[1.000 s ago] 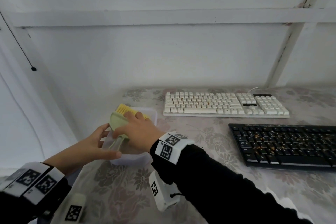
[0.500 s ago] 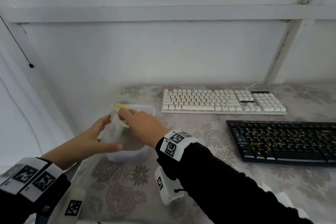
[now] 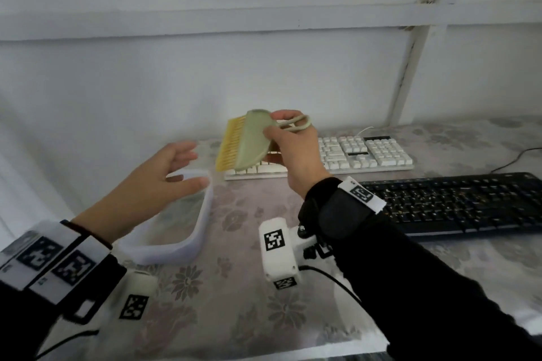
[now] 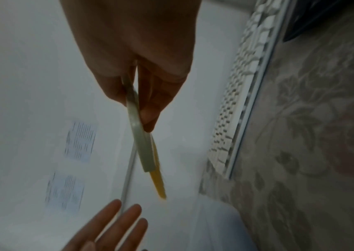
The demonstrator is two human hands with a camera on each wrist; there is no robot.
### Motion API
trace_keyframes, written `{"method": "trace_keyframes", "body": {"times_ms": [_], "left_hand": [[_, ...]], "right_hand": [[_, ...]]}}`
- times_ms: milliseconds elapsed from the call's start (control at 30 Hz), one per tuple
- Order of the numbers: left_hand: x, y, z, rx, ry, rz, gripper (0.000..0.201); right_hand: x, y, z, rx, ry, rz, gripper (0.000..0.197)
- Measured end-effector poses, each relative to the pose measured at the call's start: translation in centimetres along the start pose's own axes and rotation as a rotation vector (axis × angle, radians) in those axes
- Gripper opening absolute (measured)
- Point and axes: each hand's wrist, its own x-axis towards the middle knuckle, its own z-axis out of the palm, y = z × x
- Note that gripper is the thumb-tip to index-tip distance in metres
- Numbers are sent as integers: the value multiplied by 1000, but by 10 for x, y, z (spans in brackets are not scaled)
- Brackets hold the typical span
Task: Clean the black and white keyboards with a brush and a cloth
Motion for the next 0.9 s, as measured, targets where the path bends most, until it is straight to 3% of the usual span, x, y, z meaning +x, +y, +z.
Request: {"method": "trace_keyframes", "body": {"times_ms": [300,533,633,900], "left_hand": [[26,58,101,-22,-168,18,76],[30,75,186,90,-327,-163,85],[29,79,212,143,-356,-264,91],[31,82,238,202,-364,-413,82]], "right_hand": [[2,-40,-122,43,295,46,18],[-2,-70,-257,-19,468,119,6],[-6,-81,-316,-79,562,139,10],[-13,-94,-433,-240,730,158,9]]}}
